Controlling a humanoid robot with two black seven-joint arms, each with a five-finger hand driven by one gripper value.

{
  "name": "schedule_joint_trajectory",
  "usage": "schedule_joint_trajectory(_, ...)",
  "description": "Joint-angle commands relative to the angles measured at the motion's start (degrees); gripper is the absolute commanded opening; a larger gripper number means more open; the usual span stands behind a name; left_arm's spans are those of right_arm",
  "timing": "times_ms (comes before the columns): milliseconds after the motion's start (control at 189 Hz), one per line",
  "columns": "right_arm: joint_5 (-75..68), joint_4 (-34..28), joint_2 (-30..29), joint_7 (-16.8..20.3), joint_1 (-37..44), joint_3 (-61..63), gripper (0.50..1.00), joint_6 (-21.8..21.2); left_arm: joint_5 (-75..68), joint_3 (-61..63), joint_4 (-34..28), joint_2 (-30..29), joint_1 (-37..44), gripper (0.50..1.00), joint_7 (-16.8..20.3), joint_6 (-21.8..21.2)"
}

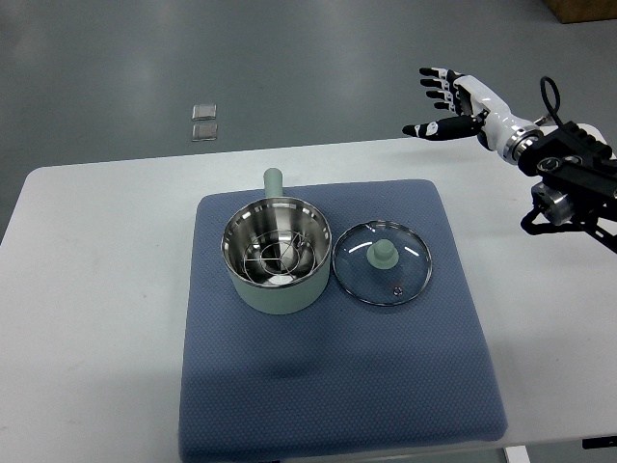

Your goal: Open lid and place right of pot

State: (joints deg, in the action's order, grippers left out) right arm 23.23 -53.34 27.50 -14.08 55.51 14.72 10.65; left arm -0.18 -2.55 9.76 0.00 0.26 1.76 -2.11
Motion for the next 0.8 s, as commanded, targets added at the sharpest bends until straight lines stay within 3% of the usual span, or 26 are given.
schedule_joint_trajectory(0, -1.6, 0.1, -0.1, 0.0, -3.9, 4.7, 0.901, -0.1, 0.0, 0.0, 0.0, 0.0, 0.0, 1.0, 0.0, 0.0)
schedule_joint_trajectory(265, -8.5, 0.0, -0.7, 0.1, -7.6, 7.8, 0.901, -0.8, 0.0, 0.0, 0.0, 0.0, 0.0, 1.0, 0.0, 0.0)
schedule_joint_trajectory(519, -11.2, 0.0, 0.0, 1.2, -8.8, 7.9, 0.901, -7.4, 0.0, 0.0, 0.0, 0.0, 0.0, 1.0, 0.0, 0.0)
schedule_joint_trajectory(794, -11.1, 2.6, -1.0, 1.2, -9.8, 8.1, 0.93, -6.5, 0.0, 0.0, 0.0, 0.0, 0.0, 1.0, 0.0, 0.0)
